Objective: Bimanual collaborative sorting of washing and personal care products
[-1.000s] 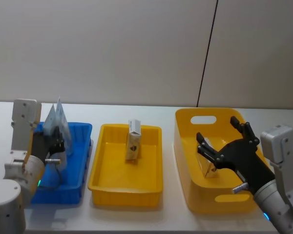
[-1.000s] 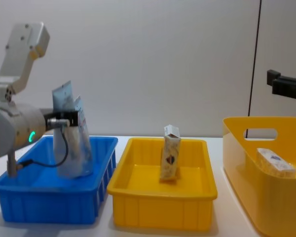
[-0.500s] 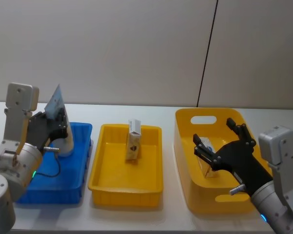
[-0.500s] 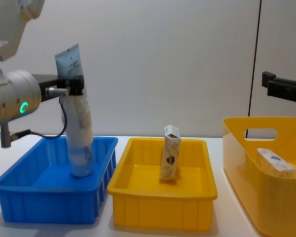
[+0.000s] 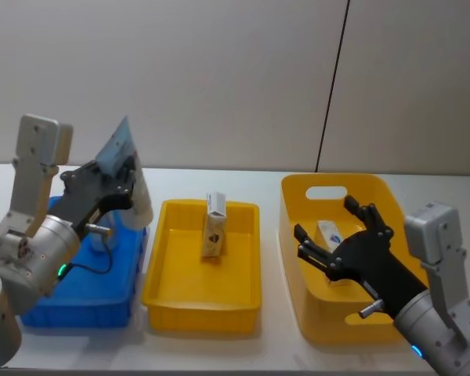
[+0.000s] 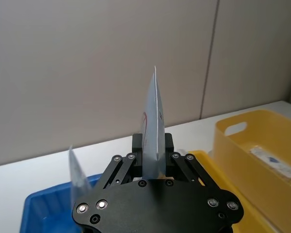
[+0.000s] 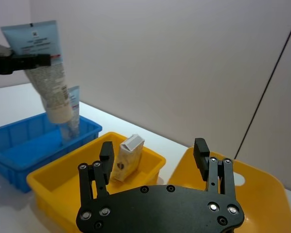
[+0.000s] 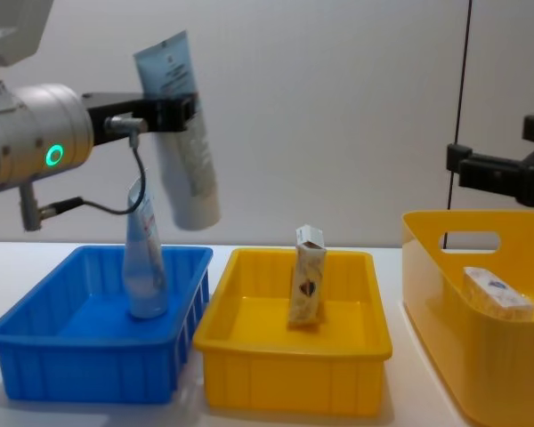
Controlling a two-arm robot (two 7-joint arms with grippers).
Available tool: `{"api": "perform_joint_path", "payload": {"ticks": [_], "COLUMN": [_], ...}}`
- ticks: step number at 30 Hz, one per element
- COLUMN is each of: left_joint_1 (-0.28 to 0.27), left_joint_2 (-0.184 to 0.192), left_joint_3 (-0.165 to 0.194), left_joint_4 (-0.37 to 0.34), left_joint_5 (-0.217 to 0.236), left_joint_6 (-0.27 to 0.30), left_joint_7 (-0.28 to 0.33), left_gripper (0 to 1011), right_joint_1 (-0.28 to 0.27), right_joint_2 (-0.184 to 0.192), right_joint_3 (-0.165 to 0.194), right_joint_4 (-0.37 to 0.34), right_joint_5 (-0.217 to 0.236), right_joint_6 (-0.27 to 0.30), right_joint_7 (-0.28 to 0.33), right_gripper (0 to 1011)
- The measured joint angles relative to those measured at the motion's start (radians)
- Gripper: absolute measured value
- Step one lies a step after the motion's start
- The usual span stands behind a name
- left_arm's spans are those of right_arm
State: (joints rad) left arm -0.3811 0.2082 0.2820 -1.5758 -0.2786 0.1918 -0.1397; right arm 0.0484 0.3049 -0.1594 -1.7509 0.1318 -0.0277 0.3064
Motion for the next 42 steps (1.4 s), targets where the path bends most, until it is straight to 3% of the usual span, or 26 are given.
{"api": "perform_joint_path", "payload": {"ticks": [11, 22, 42], "left_joint_1": [-0.04, -0.07, -0.089], "left_joint_2": [0.001, 0.002, 0.005], "left_joint_3": [0.044, 0.092, 0.127], "left_joint_4": [-0.003, -0.003, -0.011], "left_joint_5": [-0.05, -0.08, -0.1], "left_joint_6": [-0.036, -0.052, -0.058], "left_joint_7": [-0.135, -0.224, -0.282], "left_gripper": [208, 208, 207], "right_joint_1": [0.057, 0.126, 0.278], "right_joint_2": [0.017, 0.025, 0.033], "right_joint_3": [-0.035, -0.075, -0.159], "right_joint_4": [0.052, 0.107, 0.206], "right_joint_5": [0.028, 0.038, 0.038], "right_joint_6": [0.018, 0.033, 0.06], "right_joint_7": [0.063, 0.108, 0.193], "right_gripper": [1004, 1004, 1004]}}
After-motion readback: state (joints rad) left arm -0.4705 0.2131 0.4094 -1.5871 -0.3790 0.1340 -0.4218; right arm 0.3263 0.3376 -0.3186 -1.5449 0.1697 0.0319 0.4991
